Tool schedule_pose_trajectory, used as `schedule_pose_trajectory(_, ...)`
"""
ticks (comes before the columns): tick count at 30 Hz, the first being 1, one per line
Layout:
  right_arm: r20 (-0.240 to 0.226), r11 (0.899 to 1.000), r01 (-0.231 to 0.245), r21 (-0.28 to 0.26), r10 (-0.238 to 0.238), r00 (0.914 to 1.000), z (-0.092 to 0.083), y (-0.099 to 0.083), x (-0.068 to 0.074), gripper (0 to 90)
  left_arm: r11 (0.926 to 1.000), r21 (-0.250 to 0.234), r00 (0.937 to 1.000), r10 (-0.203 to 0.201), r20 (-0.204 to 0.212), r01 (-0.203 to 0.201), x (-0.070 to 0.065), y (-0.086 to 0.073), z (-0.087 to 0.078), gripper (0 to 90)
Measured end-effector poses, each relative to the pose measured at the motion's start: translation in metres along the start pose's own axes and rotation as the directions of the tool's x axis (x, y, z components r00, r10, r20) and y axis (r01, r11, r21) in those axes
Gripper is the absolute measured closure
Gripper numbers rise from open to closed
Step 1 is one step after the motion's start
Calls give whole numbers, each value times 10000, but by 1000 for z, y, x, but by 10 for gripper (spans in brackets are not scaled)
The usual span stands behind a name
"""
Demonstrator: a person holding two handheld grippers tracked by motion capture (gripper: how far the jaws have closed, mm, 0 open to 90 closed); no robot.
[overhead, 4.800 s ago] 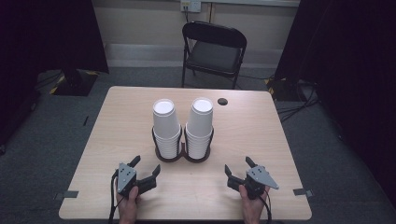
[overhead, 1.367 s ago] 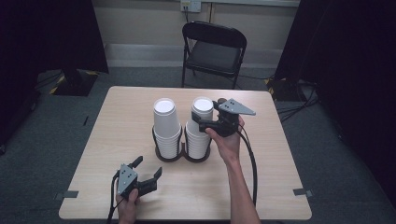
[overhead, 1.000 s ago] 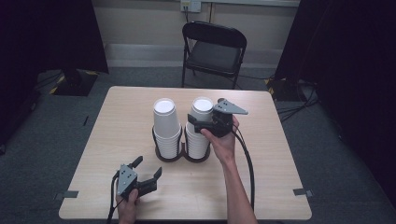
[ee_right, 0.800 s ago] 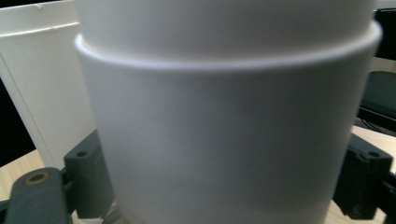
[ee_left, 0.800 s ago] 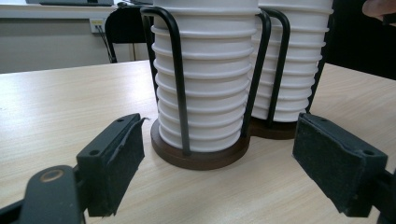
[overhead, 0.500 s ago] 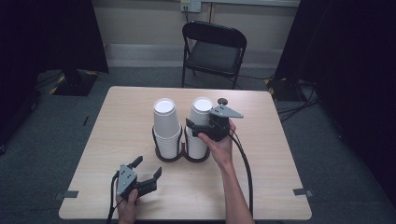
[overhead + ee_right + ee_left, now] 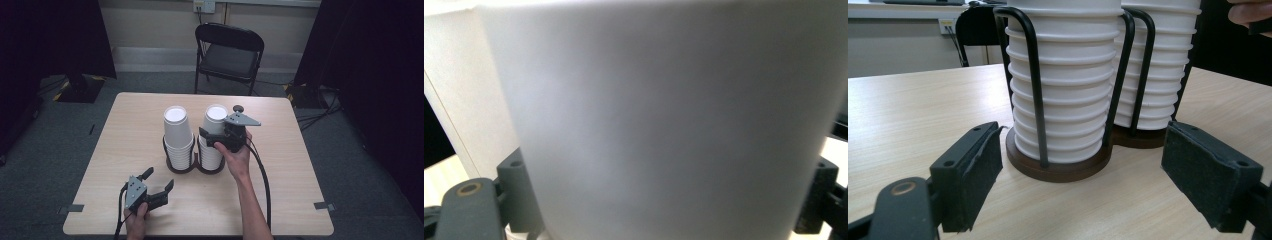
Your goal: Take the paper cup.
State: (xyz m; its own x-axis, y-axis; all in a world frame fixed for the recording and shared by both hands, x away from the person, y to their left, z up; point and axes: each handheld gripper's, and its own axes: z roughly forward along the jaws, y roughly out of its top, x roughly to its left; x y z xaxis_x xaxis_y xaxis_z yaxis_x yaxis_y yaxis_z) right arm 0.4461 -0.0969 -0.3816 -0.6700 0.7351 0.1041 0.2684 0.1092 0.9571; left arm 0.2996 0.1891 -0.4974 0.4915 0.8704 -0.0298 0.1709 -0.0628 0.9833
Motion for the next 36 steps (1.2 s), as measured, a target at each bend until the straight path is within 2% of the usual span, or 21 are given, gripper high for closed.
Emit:
schedule_pose_trajectory(11, -72, 9997, -15, -230, 14, 10000, -5, 8, 0, 141, 10000, -35, 10000, -32, -16, 32, 0, 0, 0, 161)
schedule_pose_trajectory(15, -68, 9995, 34, -300, -36, 10000, -6, 10, 0, 141, 9999, -68, 9999, -86, -143, 85, 0, 0, -1, 161)
schedule_pose_trajectory(19, -84, 9993, -27, -381, 24, 10000, -7, 13, 0, 141, 10000, -52, 10000, -68, -45, 68, 0, 0, 0, 161)
schedule_pose_trajectory(27, -153, 9980, 15, -630, -24, 9999, -10, 24, 2, 141, 10000, -75, 10000, -7, -73, 6, 0, 0, -1, 161)
schedule_pose_trajectory(36, -26, 9959, -55, -899, 53, 10000, -15, 36, 3, 144, 10000, -45, 10000, 45, -61, -45, -1, 0, -1, 160)
